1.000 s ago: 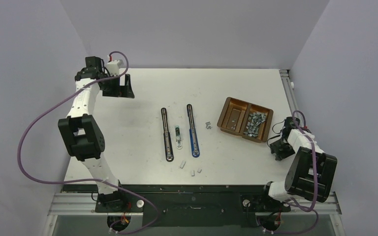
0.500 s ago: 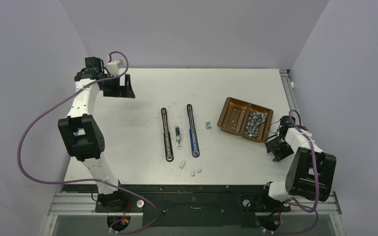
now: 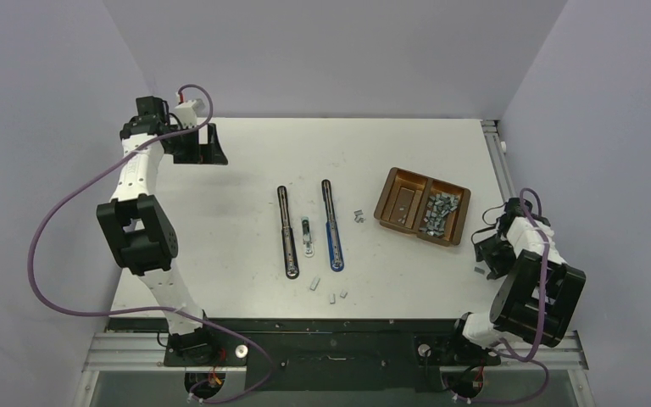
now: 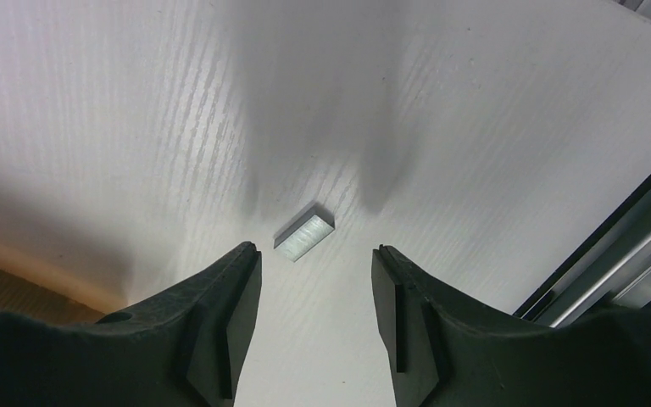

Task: Load the staples into the stapler
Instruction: Adjust the staple at the center of the board.

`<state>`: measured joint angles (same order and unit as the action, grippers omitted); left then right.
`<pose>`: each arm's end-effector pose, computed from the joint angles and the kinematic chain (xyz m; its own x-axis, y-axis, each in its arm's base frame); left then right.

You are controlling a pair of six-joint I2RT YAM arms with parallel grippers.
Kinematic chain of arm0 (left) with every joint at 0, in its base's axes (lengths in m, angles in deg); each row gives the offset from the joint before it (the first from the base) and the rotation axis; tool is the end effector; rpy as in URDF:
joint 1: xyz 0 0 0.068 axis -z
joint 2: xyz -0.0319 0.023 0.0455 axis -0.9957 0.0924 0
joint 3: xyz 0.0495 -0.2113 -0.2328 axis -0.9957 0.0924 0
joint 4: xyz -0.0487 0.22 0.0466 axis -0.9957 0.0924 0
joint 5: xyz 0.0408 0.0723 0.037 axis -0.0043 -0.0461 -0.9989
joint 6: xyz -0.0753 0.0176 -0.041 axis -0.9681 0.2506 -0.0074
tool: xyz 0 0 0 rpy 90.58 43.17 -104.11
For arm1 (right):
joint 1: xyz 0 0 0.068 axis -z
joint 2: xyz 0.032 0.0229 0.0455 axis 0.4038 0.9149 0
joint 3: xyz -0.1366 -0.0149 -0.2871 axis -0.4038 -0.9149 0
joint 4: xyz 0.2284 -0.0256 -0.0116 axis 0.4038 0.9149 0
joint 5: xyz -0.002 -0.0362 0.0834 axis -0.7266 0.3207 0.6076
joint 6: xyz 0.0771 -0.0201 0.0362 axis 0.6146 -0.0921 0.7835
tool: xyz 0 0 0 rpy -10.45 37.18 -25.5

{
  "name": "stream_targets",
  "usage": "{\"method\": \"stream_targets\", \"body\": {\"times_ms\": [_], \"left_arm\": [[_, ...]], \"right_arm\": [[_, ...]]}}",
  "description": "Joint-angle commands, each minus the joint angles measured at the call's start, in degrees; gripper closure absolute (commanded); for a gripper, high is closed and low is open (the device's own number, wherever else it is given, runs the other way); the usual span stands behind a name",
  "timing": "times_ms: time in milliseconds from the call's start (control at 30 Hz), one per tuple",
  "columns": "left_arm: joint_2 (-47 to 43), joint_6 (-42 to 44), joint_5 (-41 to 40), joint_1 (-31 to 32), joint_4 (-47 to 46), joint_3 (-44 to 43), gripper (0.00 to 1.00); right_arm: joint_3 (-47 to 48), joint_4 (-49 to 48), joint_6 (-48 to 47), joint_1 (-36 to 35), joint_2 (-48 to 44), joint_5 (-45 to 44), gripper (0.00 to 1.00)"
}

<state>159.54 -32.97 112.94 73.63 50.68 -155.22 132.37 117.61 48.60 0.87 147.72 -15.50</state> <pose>0.4237 0.0407 0.3159 -0.7905 0.0136 -0.6124 0.2763 0.9002 -0.3367 0.1792 -0.0914 0.2015 -0.2915 0.9375 -0.1900 0.9506 0.3061 0.0519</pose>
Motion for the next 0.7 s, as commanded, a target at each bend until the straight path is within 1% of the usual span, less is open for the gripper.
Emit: {"method": "stream_targets", "body": {"times_ms": [0, 100, 367, 667], "left_arm": [[0.7, 1.7, 3.0, -1.3, 0.0, -2.4, 0.04], [0.7, 2.1, 3.6, -1.7, 0.1, -2.3, 0.04], [0.9, 2.6, 4.2, -2.4, 0.2, -2.4, 0.04], [0.8, 2.4, 4.8, -2.4, 0.4, -2.7, 0.04]], "right_arm": [[2.9, -0.2, -0.6, 0.6, 2.0, -2.6, 0.5], [3.9, -0.1, -0.3, 0.7, 3.2, -3.5, 0.5], [1.1, -2.9, 1.5, 0.8, 5.7, -2.9, 0.51], [0.4, -6.3, 3.2, 0.6, 7.8, -2.3, 0.59]]}}
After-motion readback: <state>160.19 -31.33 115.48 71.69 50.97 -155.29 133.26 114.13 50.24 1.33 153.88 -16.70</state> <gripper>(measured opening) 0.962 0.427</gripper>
